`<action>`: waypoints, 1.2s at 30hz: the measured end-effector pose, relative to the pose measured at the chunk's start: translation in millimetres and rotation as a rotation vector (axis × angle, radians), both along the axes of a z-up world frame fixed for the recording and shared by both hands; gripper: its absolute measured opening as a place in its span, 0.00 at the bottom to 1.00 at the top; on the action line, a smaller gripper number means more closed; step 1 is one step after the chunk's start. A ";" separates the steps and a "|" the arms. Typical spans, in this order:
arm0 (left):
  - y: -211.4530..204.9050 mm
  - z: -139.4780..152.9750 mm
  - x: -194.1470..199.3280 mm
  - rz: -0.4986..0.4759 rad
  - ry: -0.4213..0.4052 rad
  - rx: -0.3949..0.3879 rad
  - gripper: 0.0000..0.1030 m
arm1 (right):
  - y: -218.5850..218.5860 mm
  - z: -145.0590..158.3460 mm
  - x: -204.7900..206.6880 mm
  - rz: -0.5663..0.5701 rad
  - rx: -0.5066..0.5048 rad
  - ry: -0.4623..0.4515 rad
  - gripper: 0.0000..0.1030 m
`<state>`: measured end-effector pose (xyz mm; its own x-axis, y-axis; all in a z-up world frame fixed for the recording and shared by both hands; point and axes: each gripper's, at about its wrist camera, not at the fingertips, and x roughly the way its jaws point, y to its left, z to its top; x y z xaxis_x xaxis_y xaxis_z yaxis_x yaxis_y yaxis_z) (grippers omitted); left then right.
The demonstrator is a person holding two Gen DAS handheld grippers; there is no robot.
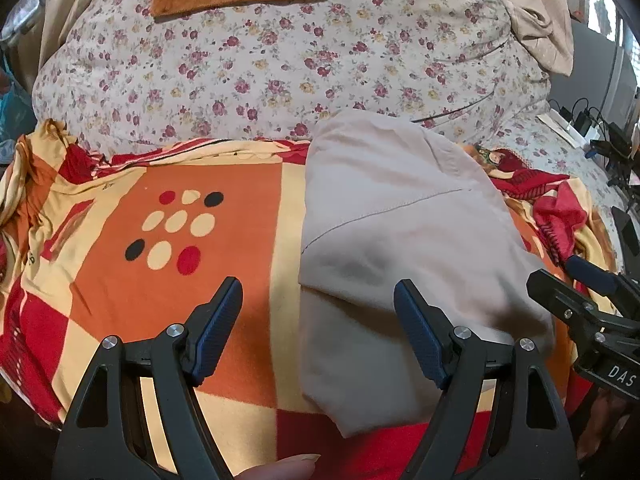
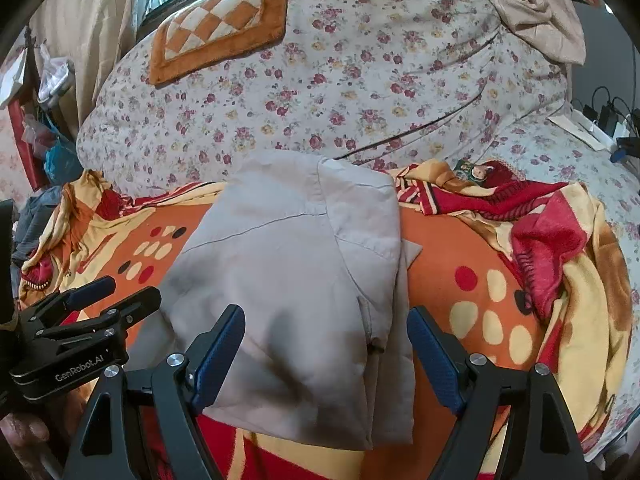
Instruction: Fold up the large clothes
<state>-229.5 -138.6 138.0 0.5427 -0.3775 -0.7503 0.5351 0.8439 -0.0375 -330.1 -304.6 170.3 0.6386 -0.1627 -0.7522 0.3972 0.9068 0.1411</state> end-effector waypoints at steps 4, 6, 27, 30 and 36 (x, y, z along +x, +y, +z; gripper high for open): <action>0.0 -1.2 -0.1 -0.002 0.004 0.001 0.77 | -0.3 -3.3 2.3 0.000 0.004 0.005 0.79; -1.5 -2.2 -0.7 -0.001 0.004 0.006 0.77 | 2.3 -4.6 1.7 -0.002 0.004 0.008 0.79; -4.0 -8.5 -1.1 0.005 0.016 0.010 0.77 | 5.2 -11.5 3.0 -0.005 0.017 0.031 0.79; -4.4 -9.6 -0.6 0.004 0.018 0.016 0.77 | 4.6 -11.9 3.4 -0.007 0.022 0.032 0.79; -7.2 -9.4 -0.8 0.004 0.014 0.026 0.77 | 4.2 -12.2 4.2 -0.005 0.022 0.030 0.79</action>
<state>-230.2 -145.8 128.6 0.5340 -0.3552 -0.7672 0.5312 0.8470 -0.0224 -325.9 -300.4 158.2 0.6146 -0.1488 -0.7747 0.4063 0.9015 0.1492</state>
